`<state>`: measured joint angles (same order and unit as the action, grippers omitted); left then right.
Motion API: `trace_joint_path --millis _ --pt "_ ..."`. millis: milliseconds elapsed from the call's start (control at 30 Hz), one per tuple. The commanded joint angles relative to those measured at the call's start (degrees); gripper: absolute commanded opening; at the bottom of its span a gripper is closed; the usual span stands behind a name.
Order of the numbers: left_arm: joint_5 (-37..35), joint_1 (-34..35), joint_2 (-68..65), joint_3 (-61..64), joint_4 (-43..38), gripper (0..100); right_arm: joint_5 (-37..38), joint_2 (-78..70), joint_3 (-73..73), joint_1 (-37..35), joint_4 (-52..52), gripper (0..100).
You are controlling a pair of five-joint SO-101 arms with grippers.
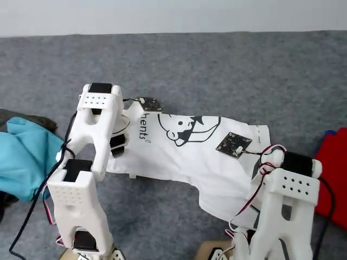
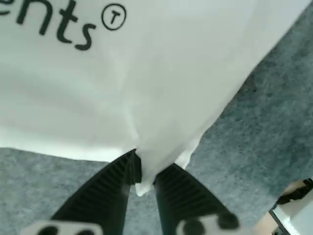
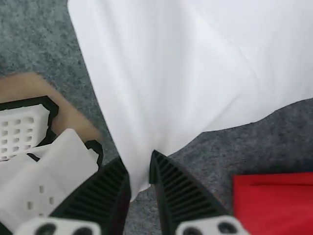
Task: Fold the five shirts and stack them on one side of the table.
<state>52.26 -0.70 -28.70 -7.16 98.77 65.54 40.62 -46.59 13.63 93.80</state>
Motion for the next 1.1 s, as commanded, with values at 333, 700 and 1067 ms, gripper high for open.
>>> trace_joint_path --millis 333,700,1067 --pt "2.5 0.2 1.2 0.1 1.8 11 0.7 2.0 -0.5 0.7 0.3 2.0" --pt "2.5 -0.3 13.9 4.4 1.8 18 0.4 2.1 10.1 0.7 8.8 20.6" --pt "4.0 4.0 28.4 5.5 1.8 18 -0.2 2.1 22.6 0.7 8.7 20.6"
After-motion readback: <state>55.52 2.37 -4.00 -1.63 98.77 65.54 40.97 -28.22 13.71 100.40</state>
